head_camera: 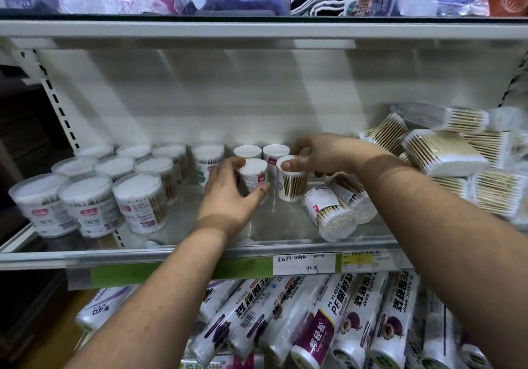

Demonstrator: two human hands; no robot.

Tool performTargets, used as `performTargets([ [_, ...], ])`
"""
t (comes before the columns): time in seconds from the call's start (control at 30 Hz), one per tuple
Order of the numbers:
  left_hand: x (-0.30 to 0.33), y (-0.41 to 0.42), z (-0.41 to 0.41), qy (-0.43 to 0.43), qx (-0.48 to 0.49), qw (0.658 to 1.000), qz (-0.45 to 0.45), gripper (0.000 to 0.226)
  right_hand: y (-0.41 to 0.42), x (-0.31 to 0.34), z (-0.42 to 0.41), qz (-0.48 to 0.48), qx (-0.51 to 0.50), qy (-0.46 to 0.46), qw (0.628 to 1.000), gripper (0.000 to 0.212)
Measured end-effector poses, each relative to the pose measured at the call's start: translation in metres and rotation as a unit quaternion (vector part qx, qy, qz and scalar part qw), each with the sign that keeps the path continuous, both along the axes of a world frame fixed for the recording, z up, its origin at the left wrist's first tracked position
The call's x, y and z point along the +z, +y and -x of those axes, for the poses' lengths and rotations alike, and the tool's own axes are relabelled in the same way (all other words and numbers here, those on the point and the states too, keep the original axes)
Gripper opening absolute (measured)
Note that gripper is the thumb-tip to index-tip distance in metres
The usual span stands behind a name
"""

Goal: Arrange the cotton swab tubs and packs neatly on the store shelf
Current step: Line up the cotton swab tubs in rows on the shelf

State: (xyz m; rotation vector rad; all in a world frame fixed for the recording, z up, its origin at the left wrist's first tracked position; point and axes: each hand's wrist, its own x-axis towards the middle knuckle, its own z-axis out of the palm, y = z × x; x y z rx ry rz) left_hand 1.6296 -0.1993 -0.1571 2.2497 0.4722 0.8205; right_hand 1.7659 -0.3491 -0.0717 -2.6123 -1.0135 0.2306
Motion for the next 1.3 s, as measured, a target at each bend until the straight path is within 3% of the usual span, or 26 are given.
performTargets([
  [0.17, -0.001, 0.001, 0.001, 0.024, 0.024, 0.999, -0.019, 0.049, 0.004, 0.002, 0.007, -0.052, 0.085, 0.113, 0.989, 0.05],
  [0.37, 0.002, -0.002, 0.004, 0.038, 0.043, 0.998, -0.034, 0.046, 0.011, 0.008, 0.017, -0.004, 0.049, -0.088, 0.995, 0.029],
  [0.5, 0.001, -0.002, 0.004, 0.036, 0.042, 0.998, -0.028, 0.044, 0.019, -0.001, 0.022, 0.026, 0.061, -0.143, 0.988, 0.042],
  [0.73, 0.0, 0.001, 0.002, 0.036, 0.035, 0.999, -0.008, 0.053, 0.014, 0.0, 0.023, 0.028, 0.061, -0.146, 0.987, 0.041],
  [0.87, 0.002, 0.0, 0.003, 0.017, 0.037, 0.999, 0.008, 0.061, 0.008, -0.001, 0.025, 0.022, 0.058, -0.128, 0.99, 0.052],
  [0.97, 0.006, -0.003, 0.006, 0.003, 0.056, 0.998, -0.007, 0.057, 0.0, 0.009, 0.033, 0.024, 0.046, -0.127, 0.991, 0.051],
  [1.07, 0.008, -0.006, 0.008, 0.004, 0.071, 0.997, -0.032, 0.046, -0.01, 0.022, 0.045, 0.088, 0.016, -0.147, 0.985, 0.039],
  [1.23, 0.003, -0.004, 0.01, 0.048, 0.059, 0.996, -0.043, 0.026, -0.015, 0.023, 0.064, 0.252, -0.012, -0.07, 0.965, 0.057],
  [1.3, 0.003, -0.004, 0.013, 0.037, 0.05, 0.997, -0.039, 0.019, -0.013, 0.018, 0.068, 0.29, 0.005, -0.084, 0.953, 0.058],
])
